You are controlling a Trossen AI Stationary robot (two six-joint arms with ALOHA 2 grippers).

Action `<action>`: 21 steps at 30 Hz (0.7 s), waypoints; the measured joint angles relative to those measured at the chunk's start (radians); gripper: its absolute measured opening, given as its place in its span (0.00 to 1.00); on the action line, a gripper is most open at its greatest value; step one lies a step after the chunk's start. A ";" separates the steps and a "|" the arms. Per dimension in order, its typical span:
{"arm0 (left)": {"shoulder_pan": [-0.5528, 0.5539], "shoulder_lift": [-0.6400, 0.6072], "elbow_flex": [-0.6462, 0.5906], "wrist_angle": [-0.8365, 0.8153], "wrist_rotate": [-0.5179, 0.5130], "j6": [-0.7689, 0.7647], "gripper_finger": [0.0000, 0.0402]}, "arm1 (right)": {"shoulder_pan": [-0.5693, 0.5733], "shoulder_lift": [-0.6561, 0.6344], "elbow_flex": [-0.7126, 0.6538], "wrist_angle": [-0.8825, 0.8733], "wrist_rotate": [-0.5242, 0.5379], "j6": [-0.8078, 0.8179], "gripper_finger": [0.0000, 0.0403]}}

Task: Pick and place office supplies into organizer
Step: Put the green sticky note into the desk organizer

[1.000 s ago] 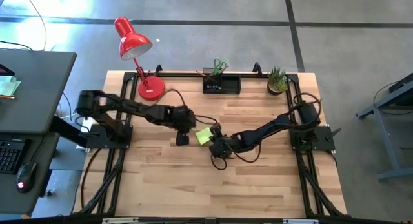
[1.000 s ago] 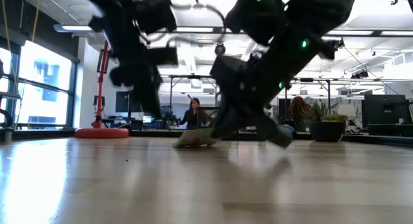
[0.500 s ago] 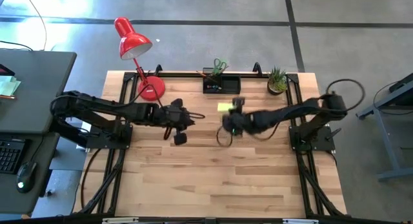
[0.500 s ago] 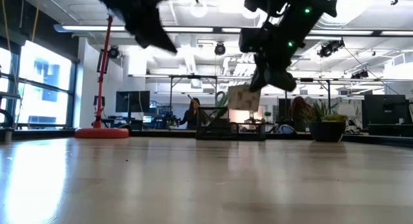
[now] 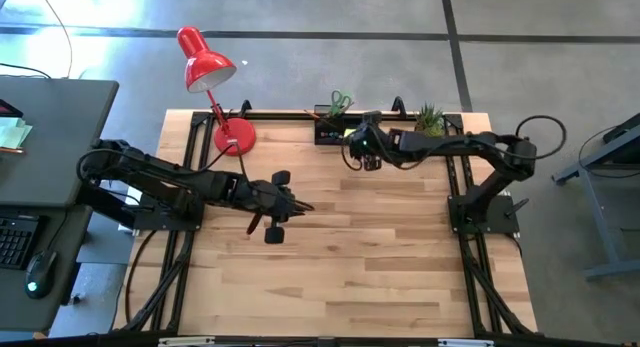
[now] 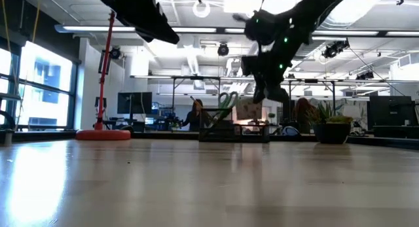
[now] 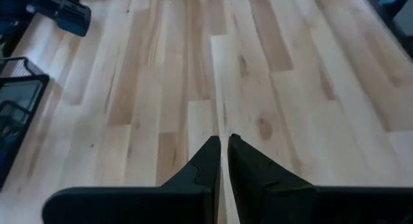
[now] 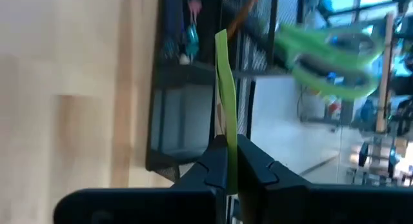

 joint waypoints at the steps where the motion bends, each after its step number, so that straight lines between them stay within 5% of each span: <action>1: 0.000 0.000 0.000 -0.007 -0.011 0.000 0.05 | -0.018 0.013 0.000 0.006 -0.002 -0.002 0.00; 21: 0.002 -0.002 0.000 0.003 0.004 -0.005 0.05 | -0.195 0.183 0.001 0.118 -0.217 -0.087 0.02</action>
